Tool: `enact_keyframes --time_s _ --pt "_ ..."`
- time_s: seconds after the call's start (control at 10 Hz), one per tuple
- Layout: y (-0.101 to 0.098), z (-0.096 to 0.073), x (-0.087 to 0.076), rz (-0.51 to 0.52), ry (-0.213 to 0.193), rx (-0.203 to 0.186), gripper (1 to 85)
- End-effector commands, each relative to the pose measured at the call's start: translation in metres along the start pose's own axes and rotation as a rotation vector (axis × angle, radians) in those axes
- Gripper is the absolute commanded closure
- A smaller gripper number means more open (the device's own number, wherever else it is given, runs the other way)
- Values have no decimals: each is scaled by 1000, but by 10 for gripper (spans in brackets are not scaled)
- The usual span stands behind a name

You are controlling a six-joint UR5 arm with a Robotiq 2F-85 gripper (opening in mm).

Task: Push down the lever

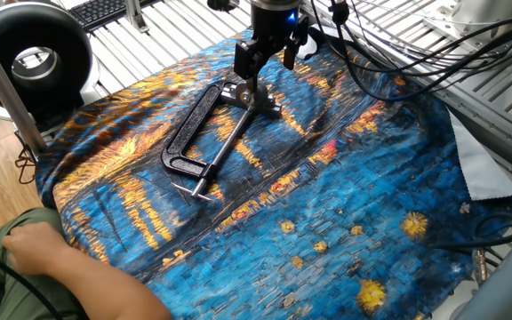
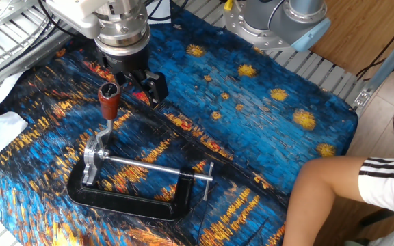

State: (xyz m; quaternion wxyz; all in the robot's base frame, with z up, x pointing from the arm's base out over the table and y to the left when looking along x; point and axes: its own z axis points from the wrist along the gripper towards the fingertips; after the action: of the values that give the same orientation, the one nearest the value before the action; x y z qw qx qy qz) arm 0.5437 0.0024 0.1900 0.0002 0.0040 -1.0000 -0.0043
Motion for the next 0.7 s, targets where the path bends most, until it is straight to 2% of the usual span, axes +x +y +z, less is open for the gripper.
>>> enact_keyframes --time_s 0.0,0.3,0.6 --pt "1 -1 -12 -27 -49 10 847" --pt "-4 1 -14 -39 -56 32 847" --pt "-3 0 -13 -34 -54 27 847"
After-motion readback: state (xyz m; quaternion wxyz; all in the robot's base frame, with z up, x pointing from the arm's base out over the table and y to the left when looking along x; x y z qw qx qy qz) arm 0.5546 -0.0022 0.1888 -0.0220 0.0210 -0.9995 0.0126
